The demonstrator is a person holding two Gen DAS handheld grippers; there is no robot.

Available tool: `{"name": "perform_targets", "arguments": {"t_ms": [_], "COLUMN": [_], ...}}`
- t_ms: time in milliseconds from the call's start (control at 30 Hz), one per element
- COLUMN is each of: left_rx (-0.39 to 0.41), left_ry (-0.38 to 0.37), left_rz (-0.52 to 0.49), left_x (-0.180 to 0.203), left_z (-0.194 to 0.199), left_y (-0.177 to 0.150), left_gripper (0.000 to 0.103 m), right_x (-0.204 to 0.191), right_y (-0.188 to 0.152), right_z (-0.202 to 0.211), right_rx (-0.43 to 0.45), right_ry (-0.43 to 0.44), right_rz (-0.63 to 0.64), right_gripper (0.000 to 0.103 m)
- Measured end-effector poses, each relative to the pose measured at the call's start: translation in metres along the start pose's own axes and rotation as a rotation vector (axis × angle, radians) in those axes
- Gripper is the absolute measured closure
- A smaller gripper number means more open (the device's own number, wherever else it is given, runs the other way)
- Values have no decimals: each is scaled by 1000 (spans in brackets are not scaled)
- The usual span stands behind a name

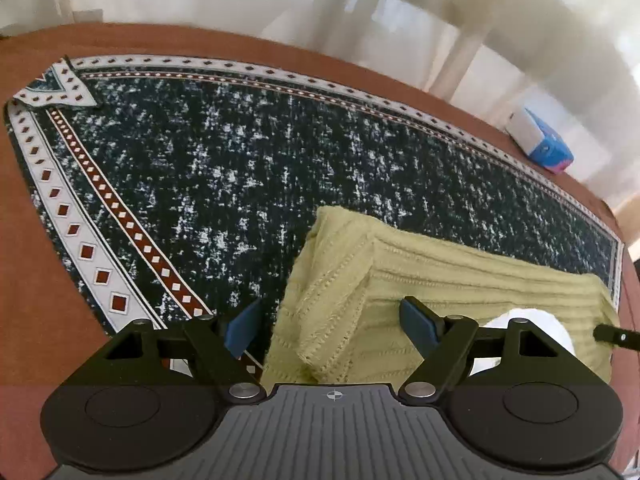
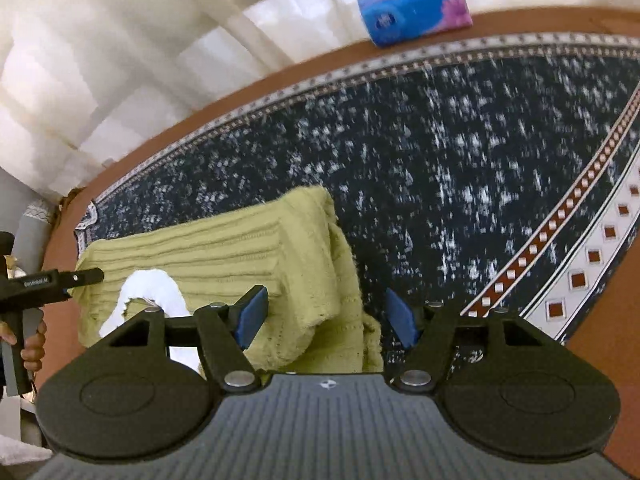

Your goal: Fold clothes

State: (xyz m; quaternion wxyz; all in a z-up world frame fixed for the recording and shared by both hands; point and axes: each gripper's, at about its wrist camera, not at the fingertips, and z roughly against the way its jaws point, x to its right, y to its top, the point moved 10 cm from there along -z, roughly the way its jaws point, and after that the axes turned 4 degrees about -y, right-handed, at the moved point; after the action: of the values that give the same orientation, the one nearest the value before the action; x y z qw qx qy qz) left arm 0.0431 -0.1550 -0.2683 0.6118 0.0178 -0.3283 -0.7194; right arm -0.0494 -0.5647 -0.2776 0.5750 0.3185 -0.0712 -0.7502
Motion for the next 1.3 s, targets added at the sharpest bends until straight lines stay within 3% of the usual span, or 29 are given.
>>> {"name": "perform_targets", "arguments": {"t_ms": [167,267,367,633,867,900,967,1033,1067,1100,1133,1233,1300], "left_rx": [-17,-44,-39,-46,-53,-55,-59,-64,-66,-65,-65,-64,-61], "left_ry": [-48,-98,-78,-119,-75,-60,-15,22,32,32,31,34,43], "left_rz": [-13,-42,-102,-1,-16,-40,-101,-154,-168,-166,-163,-141,-150], "left_x": [4,13,15,14,18,20,23,26,27,26,26,25,28], "left_z": [2,4,0,2,-3,-4,-5,-3,-1,-1,-1,-3,-4], "left_y": [-2,-6,-9,-6,-5,-6,-9,-12,-12,-13,-13,-13,-14], "left_gripper": [18,20,17,19,16,17,23,37,38,37,29,19,18], "right_x": [-1,-8,-10,-12,-11,-11,-8,-4,-4,-5,-5,-5,-5], "right_y": [0,-6,-7,-7,-7,-7,-8,-8,-9,-9,-10,-11,-13], "right_z": [-1,0,-1,-2,-4,-4,-3,-3,-3,-3,-3,-3,-3], "right_rx": [-8,-52,-63,-78,-74,-74,-75,-73,-70,-67,-64,-55,-49], "right_ry": [18,73,101,125,99,87,63,50,49,49,48,46,44], "right_rz": [1,-8,-31,-76,-100,-96,-100,-112,-114,-115,-117,-122,-125], "right_gripper": [32,32,32,37,41,42,56,70,75,75,75,72,70]}}
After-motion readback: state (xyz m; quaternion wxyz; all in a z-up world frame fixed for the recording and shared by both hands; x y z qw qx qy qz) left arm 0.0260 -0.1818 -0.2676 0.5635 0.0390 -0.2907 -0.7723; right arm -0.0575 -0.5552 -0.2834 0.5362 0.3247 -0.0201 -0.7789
